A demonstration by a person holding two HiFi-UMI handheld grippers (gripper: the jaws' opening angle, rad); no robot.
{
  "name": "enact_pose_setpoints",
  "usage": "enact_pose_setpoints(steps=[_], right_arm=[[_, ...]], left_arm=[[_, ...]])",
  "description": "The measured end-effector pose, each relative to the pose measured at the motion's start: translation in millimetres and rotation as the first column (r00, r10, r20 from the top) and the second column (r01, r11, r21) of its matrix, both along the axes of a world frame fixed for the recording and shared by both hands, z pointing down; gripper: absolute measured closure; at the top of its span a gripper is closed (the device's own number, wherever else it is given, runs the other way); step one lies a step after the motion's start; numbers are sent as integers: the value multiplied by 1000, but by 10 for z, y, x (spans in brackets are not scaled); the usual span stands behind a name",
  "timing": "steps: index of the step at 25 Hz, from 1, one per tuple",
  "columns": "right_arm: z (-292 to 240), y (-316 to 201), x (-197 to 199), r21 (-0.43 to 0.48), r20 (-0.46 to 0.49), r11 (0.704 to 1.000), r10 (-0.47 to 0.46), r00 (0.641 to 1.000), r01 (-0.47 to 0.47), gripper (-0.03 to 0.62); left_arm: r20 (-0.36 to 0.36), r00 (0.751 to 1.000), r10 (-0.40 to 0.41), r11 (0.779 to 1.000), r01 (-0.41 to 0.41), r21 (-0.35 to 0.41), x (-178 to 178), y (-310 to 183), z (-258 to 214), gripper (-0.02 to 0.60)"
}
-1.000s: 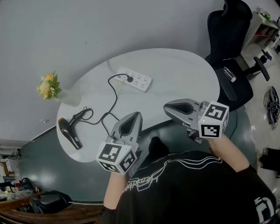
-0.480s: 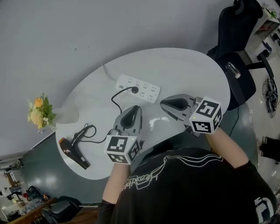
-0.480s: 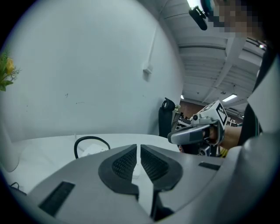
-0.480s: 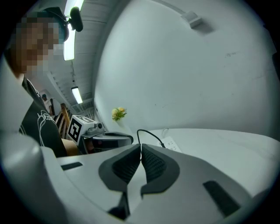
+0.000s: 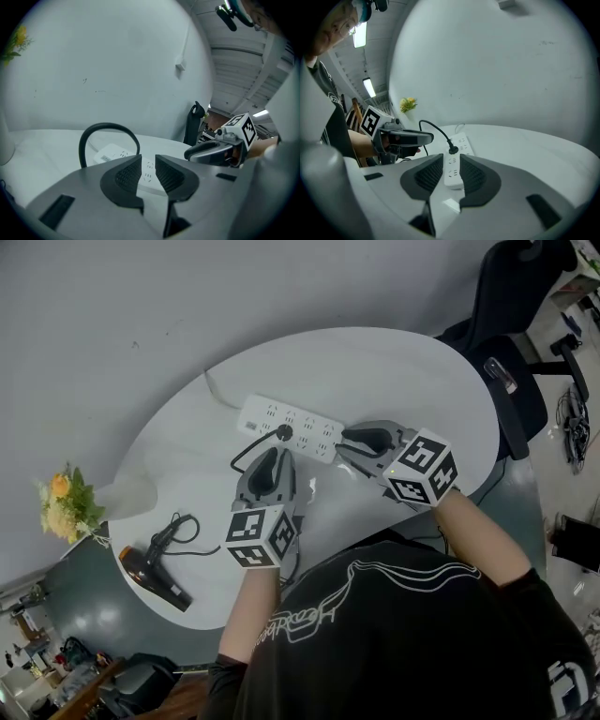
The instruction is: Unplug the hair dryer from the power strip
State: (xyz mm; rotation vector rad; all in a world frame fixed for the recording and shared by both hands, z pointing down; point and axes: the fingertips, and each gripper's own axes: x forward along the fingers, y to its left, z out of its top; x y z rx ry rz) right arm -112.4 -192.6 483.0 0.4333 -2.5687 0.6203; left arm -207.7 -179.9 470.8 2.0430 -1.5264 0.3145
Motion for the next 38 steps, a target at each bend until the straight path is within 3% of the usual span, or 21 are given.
enact_pose_setpoints(steps=[4,15,28,35,38], right_arm=[[248,-156,-19,-2,-51,1000,-23,998,23,454],[735,-329,-111,-26,-129,996,-92,987,89,408],[873,-291,-216,-123,-144,984,-143,979,126,410],[885,-290,-230,-149,-150,979,-164,975,142,411],[886,-288,-229,-156,-162,977,-171,972,146,411]], left_arm=[[8,1000,-24,999,24,-24,-34,-84,182,479],[85,994,-74,996,77,-35,-44,-321,479,436],[166,981,-104,994,107,-6,-121,-444,570,453],[289,954,-83,996,85,6,-99,-458,607,506],[307,948,-77,997,82,-3,-90,-454,603,511]])
